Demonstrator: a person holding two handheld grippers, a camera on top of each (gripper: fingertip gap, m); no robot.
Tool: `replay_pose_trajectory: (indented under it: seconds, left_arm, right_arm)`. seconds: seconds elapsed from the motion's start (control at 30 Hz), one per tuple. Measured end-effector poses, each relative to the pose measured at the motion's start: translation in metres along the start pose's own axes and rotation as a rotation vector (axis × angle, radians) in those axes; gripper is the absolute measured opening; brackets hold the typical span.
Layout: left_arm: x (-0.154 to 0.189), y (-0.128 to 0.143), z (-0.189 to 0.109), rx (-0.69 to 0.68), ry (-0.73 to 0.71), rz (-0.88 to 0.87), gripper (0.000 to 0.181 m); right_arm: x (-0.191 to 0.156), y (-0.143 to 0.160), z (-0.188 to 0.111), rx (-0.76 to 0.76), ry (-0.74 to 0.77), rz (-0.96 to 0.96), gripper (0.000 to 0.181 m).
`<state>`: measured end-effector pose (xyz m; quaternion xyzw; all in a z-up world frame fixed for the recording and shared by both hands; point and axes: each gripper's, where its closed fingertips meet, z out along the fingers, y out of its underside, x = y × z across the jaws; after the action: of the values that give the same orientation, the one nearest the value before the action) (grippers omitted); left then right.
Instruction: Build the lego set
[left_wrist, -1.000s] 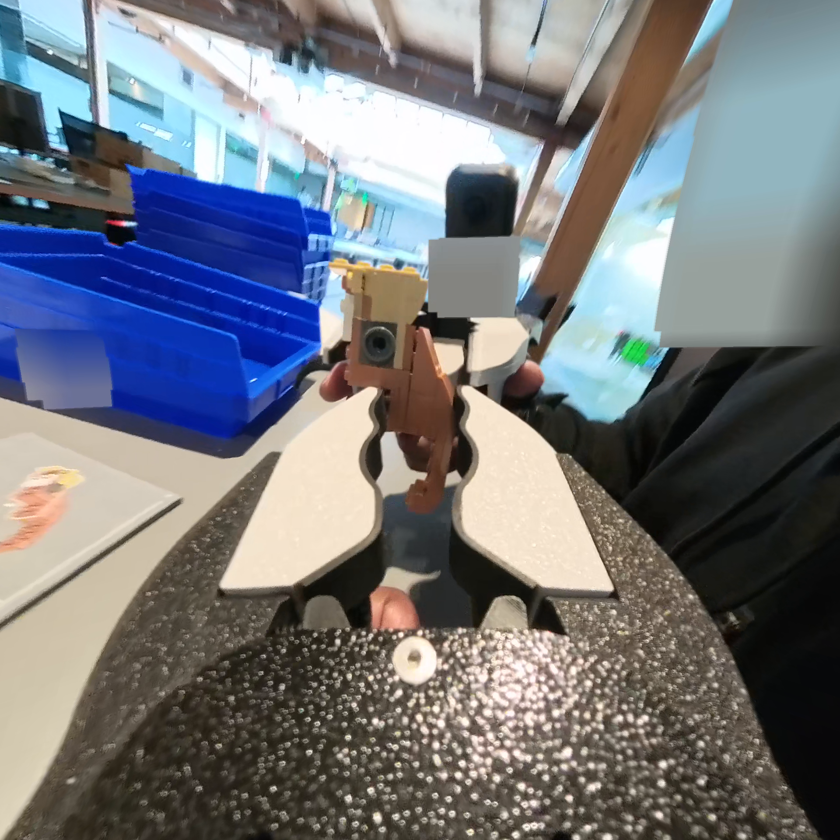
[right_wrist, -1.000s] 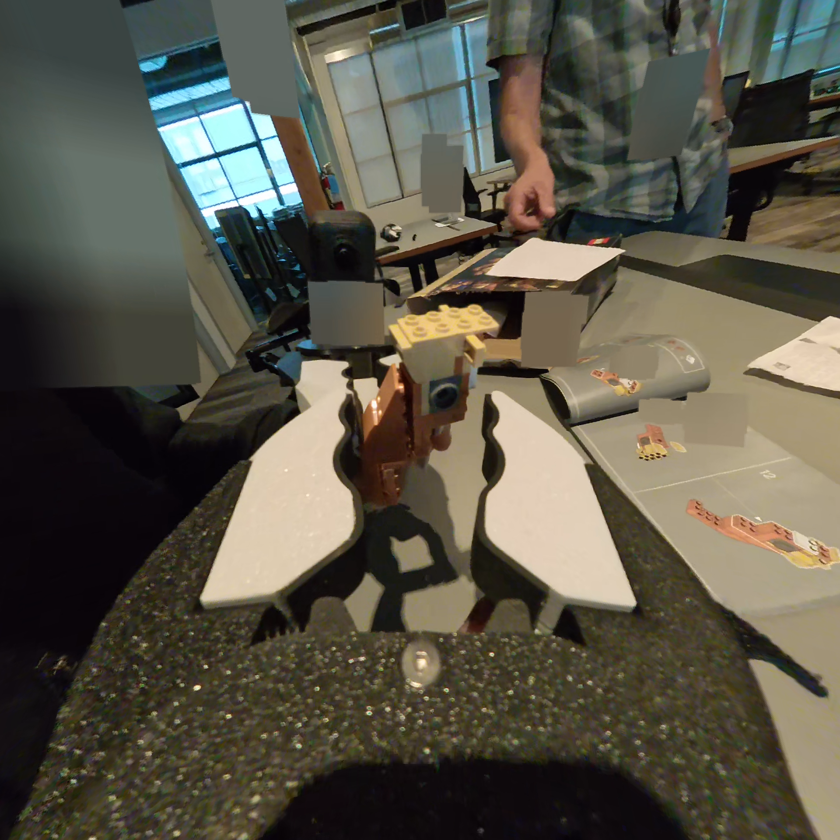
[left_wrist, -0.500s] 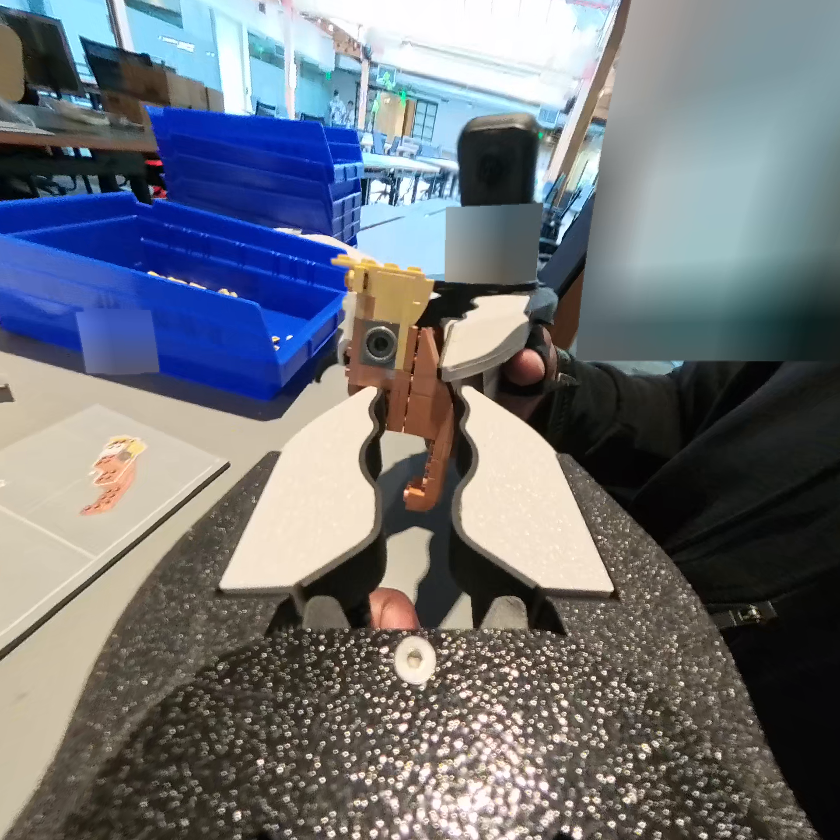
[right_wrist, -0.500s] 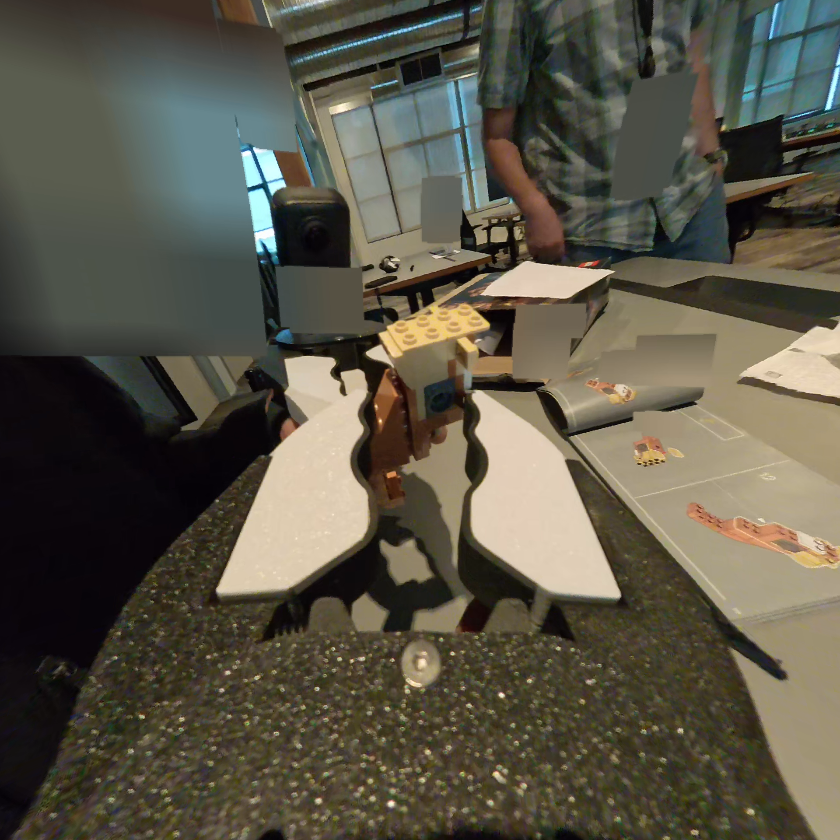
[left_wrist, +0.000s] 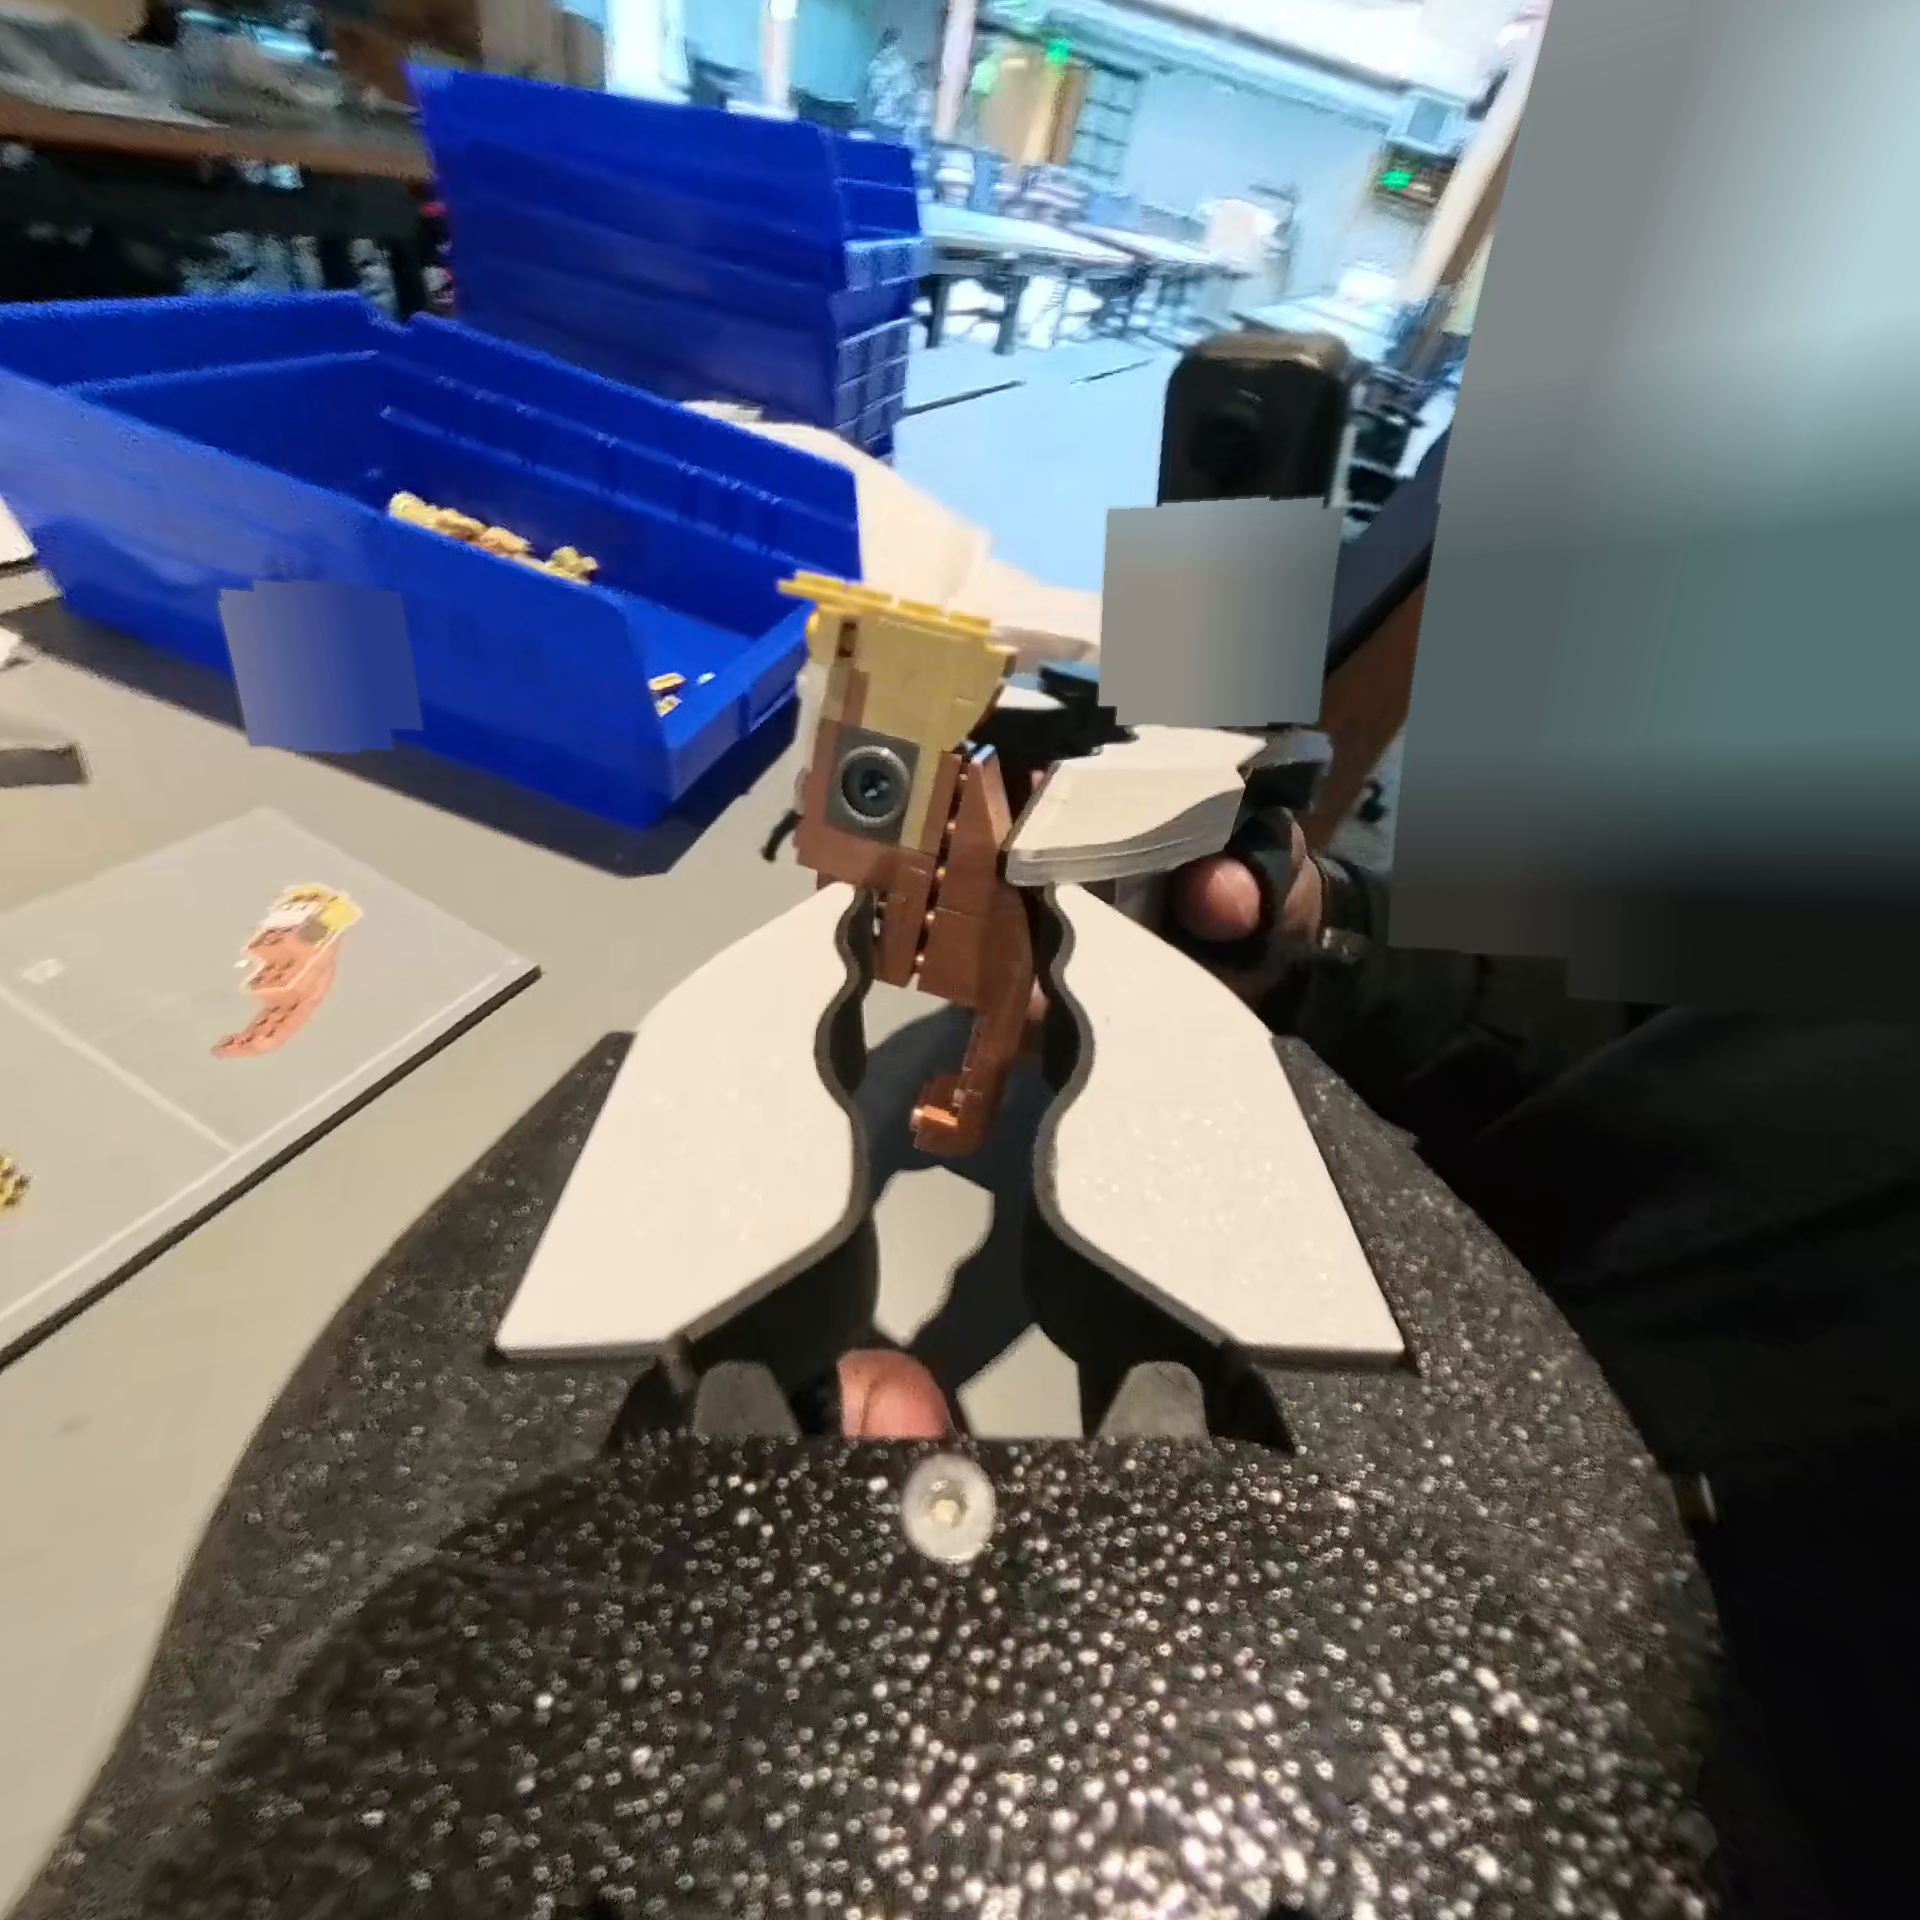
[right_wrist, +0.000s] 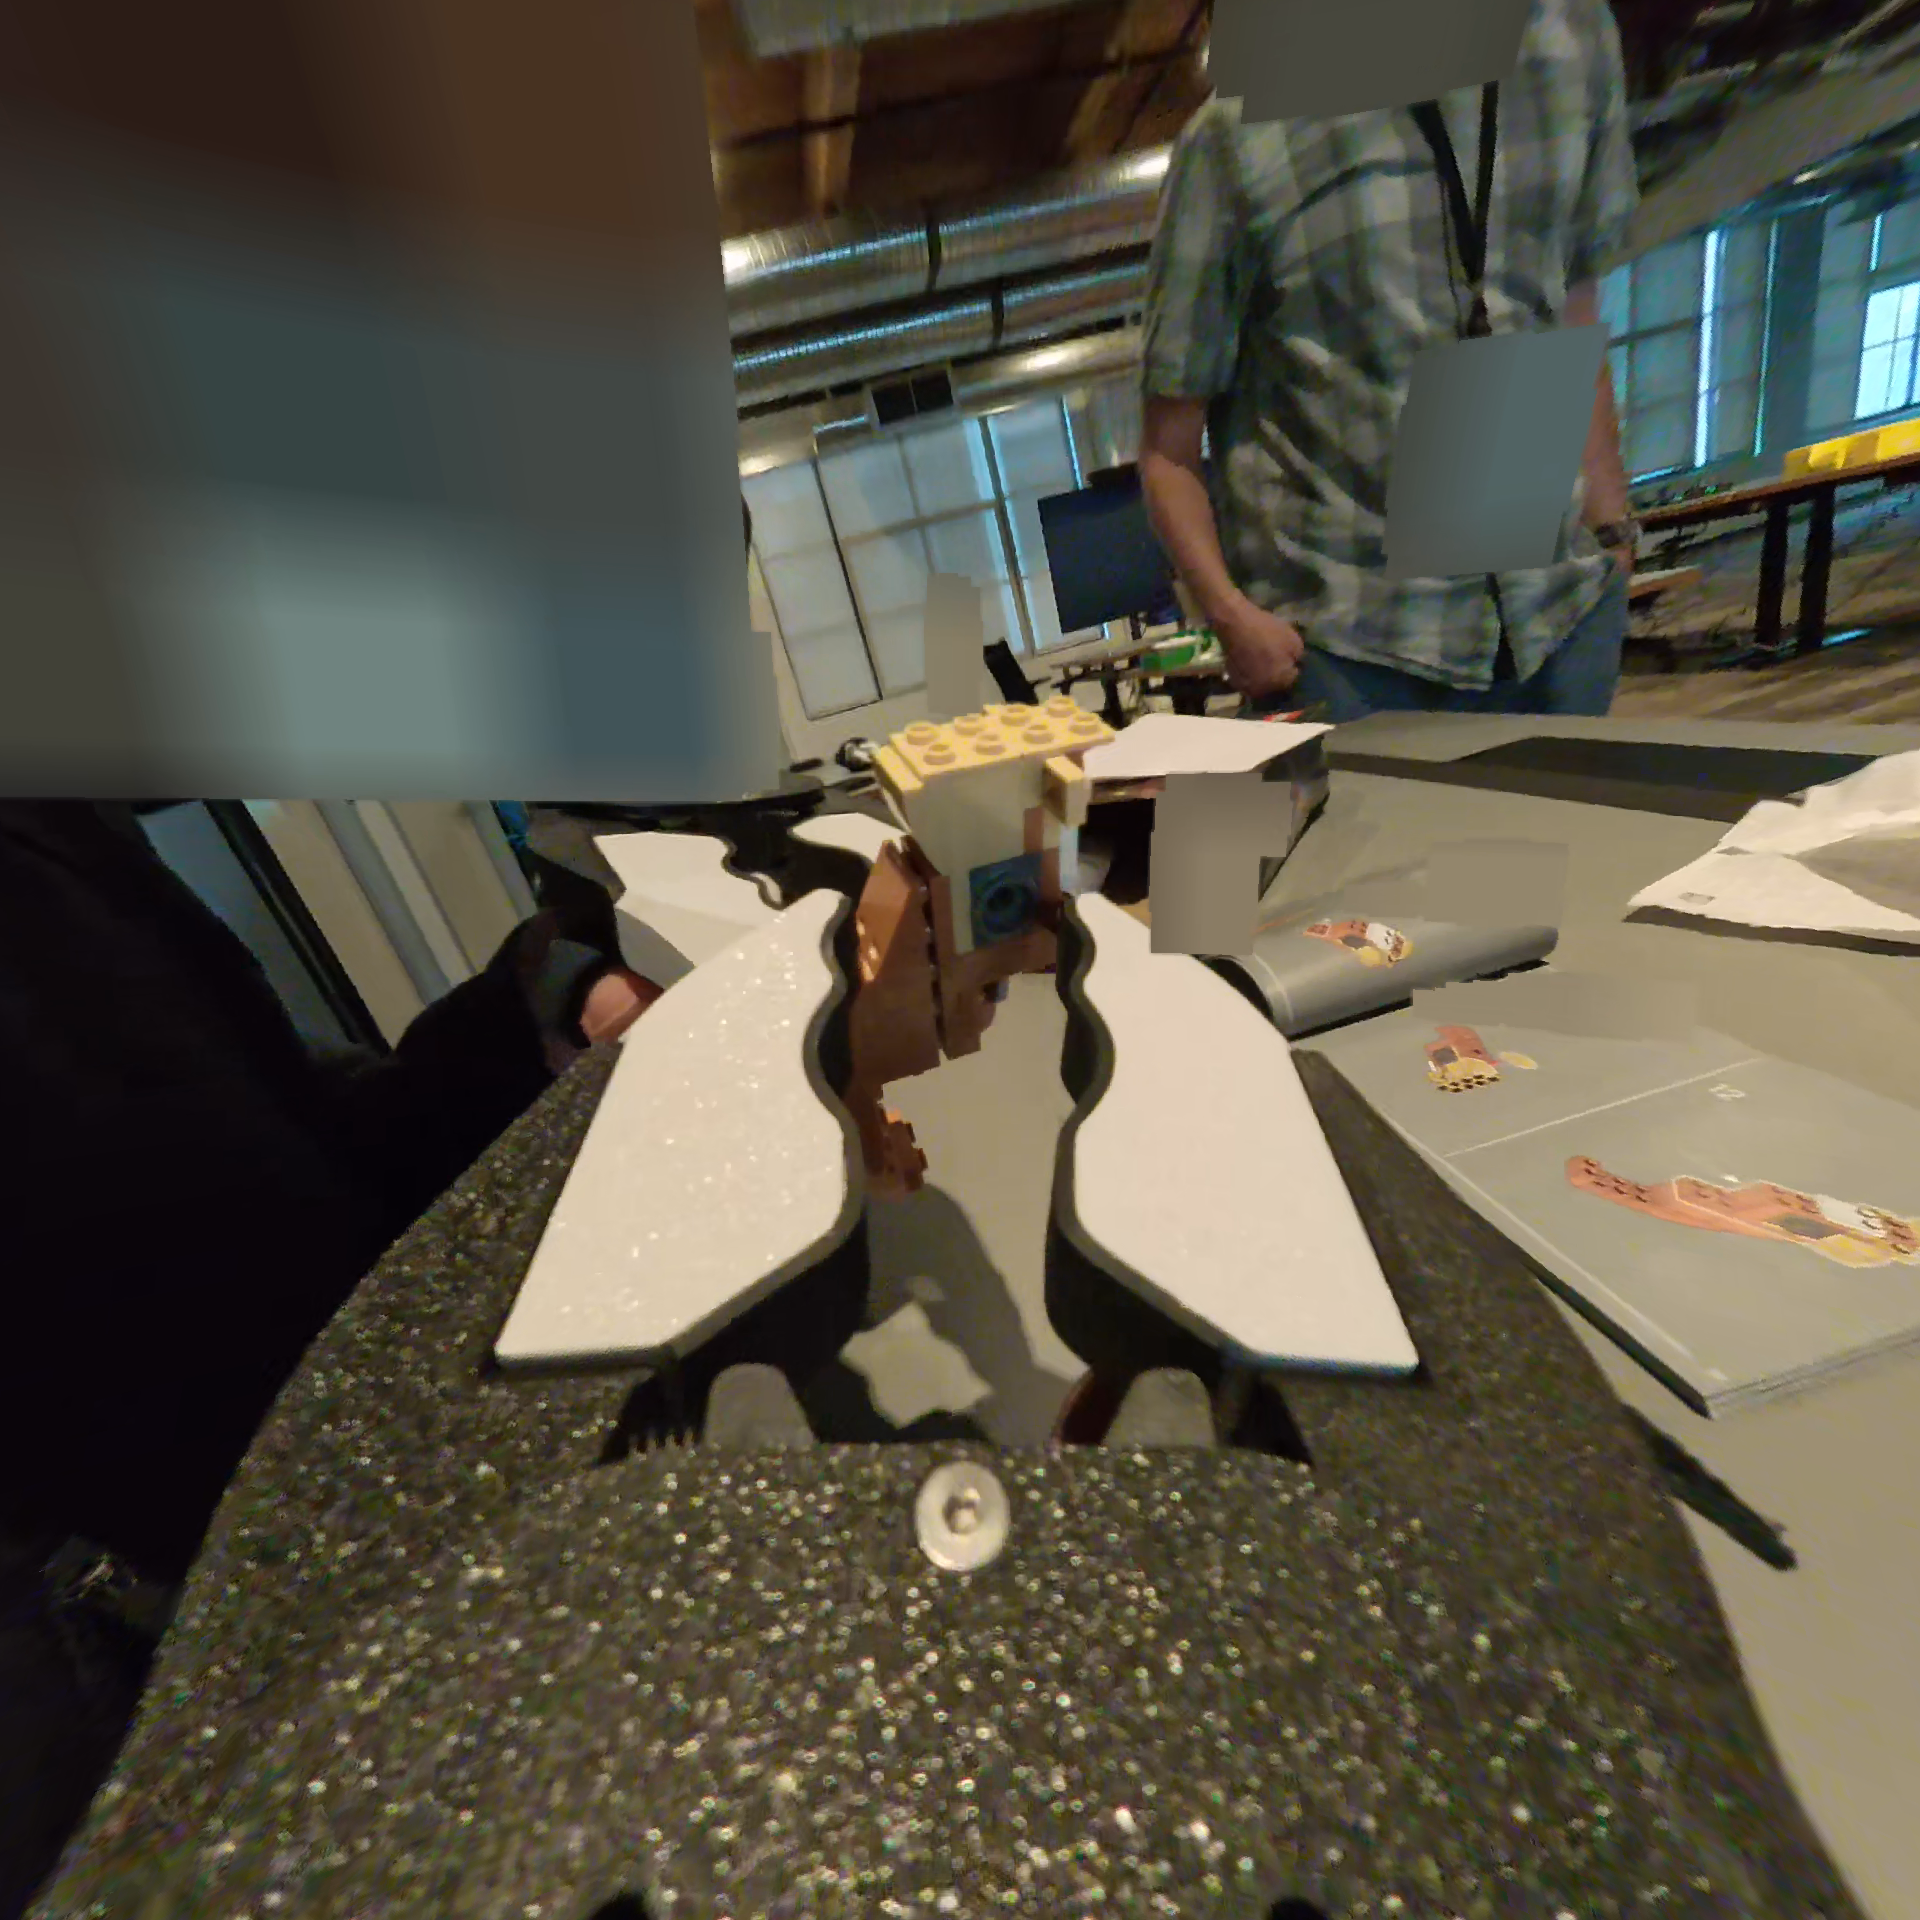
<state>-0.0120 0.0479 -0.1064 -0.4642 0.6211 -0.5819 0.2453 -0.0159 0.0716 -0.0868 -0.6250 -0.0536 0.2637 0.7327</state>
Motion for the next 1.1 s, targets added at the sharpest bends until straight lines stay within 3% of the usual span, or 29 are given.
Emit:
replay_pose_trajectory:
  seconds: [0.23,0.37,0.73,0.93,1.1]
  left_arm:
    - [-0.003,0.000,0.001,0.099,0.024,-0.068,0.029]
    - [0.005,-0.007,-0.004,0.153,0.152,-0.125,0.028]
    - [-0.004,-0.009,-0.005,0.192,0.126,-0.144,0.028]
    - [-0.009,-0.001,-0.004,0.132,0.103,-0.115,0.027]
    - [-0.017,0.003,-0.003,0.142,0.094,-0.177,0.027]
  right_arm:
    - [0.001,0.000,0.002,0.000,-0.021,-0.003,0.036]
    - [-0.001,-0.003,0.002,0.035,-0.144,0.214,0.035]
    - [0.007,-0.005,0.004,0.093,-0.112,0.201,0.033]
    - [0.009,0.003,0.008,-0.015,-0.072,0.139,0.033]
    - [0.018,0.010,0.012,-0.065,0.003,0.196,0.034]
